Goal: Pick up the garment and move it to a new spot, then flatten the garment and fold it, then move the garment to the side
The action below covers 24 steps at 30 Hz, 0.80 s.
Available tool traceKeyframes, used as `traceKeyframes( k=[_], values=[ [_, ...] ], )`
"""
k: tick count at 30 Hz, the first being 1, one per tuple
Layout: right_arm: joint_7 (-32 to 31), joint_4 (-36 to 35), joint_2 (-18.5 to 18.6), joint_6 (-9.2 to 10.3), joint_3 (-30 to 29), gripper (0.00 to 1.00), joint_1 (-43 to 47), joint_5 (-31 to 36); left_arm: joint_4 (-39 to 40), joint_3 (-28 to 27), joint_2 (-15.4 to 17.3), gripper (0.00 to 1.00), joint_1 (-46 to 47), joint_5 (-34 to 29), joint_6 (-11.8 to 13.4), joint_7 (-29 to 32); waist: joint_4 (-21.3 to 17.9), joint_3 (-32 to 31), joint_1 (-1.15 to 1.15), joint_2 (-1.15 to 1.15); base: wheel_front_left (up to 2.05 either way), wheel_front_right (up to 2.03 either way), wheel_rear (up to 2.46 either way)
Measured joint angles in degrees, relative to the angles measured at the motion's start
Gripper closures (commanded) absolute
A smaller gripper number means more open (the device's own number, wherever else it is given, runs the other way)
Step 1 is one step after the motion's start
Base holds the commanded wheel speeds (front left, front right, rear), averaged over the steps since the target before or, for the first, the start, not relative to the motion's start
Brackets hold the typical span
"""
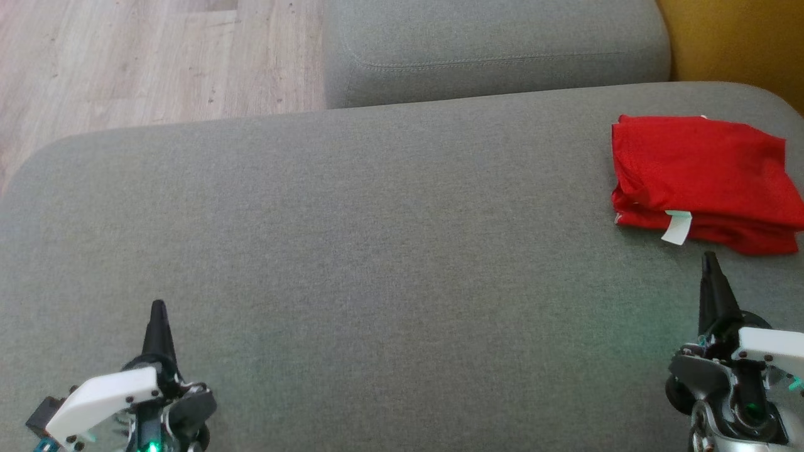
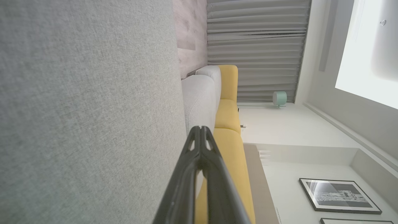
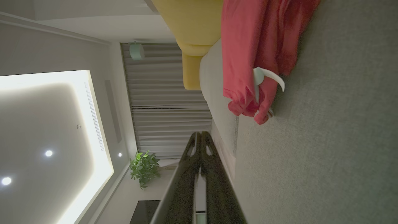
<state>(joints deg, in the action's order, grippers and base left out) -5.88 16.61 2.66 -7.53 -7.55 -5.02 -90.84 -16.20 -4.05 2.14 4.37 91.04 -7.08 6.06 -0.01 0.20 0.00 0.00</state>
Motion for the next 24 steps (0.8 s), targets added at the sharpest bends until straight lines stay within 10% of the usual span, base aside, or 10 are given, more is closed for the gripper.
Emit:
traceKeyframes(
  k=[24],
  values=[
    [-0.27,-0.38,-0.01,0.00,-0.13,1.00,0.00,-0.93,0.02,-0.10,0.00,1.00,-0.01,0.82,0.00,0.00,0.01,-0.03,0.00,0.00,0.00,0.00,0.00]
  ],
)
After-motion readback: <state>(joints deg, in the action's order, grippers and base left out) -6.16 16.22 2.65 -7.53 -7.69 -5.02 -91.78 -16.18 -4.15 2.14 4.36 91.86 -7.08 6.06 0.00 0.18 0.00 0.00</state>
